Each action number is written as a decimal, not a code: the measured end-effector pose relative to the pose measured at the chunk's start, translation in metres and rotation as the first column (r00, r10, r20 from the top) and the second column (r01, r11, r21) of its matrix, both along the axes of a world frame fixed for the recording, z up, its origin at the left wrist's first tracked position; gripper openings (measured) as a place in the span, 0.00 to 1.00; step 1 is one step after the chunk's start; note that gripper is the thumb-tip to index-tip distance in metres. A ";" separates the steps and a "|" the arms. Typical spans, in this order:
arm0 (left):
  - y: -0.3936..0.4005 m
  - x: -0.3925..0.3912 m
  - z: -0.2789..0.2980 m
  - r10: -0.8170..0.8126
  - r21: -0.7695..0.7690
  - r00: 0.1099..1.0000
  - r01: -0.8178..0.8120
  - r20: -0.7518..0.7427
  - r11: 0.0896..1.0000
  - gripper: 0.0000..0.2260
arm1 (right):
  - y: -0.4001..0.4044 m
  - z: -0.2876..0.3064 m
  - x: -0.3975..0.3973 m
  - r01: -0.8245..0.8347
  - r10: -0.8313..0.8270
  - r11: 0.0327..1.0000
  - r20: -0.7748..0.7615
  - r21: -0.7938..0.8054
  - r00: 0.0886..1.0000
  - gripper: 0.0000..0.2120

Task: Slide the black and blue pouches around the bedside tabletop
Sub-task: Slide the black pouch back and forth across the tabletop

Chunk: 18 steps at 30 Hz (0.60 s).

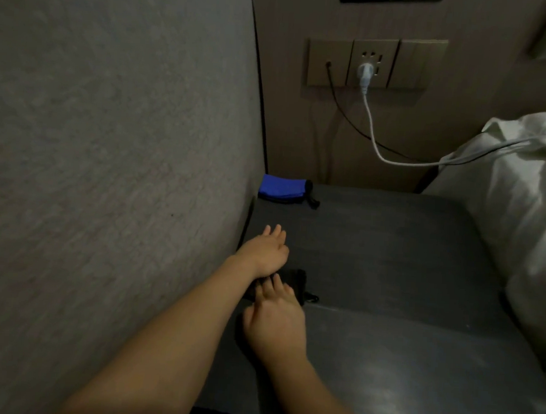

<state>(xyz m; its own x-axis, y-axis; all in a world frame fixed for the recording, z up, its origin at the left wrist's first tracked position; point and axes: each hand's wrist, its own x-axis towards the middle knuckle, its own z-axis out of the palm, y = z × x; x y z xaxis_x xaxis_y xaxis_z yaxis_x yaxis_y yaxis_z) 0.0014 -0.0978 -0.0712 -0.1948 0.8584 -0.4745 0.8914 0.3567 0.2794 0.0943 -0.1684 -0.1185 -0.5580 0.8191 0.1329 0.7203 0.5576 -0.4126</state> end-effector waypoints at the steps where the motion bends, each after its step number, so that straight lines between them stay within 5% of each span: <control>1: 0.000 -0.001 0.000 0.002 -0.005 1.000 -0.002 0.009 1.000 0.24 | -0.002 -0.001 -0.007 -0.021 0.021 1.000 -0.007 -0.009 1.000 0.22; 5: 0.001 -0.003 0.001 -0.005 -0.020 1.000 0.005 0.009 1.000 0.24 | -0.007 -0.003 -0.025 -0.081 0.081 0.997 -0.010 -0.003 0.997 0.11; 14: 0.005 -0.004 -0.001 -0.038 -0.036 0.998 0.036 -0.048 0.999 0.23 | -0.009 -0.007 -0.027 -0.096 0.096 0.995 -0.014 0.005 0.995 0.12; 18: 0.007 -0.006 -0.004 -0.036 -0.028 0.998 0.035 -0.049 0.999 0.23 | -0.008 -0.007 -0.019 -0.159 0.161 0.986 -0.040 0.039 0.986 0.20</control>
<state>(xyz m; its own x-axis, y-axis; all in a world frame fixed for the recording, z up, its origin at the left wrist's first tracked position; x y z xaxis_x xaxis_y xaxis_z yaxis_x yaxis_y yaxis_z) -0.0043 -0.0910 -0.0748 -0.1881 0.8520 -0.4885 0.9163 0.3313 0.2251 0.0750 -0.1760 -0.1259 -0.6746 0.7142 0.1869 0.6028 0.6790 -0.4191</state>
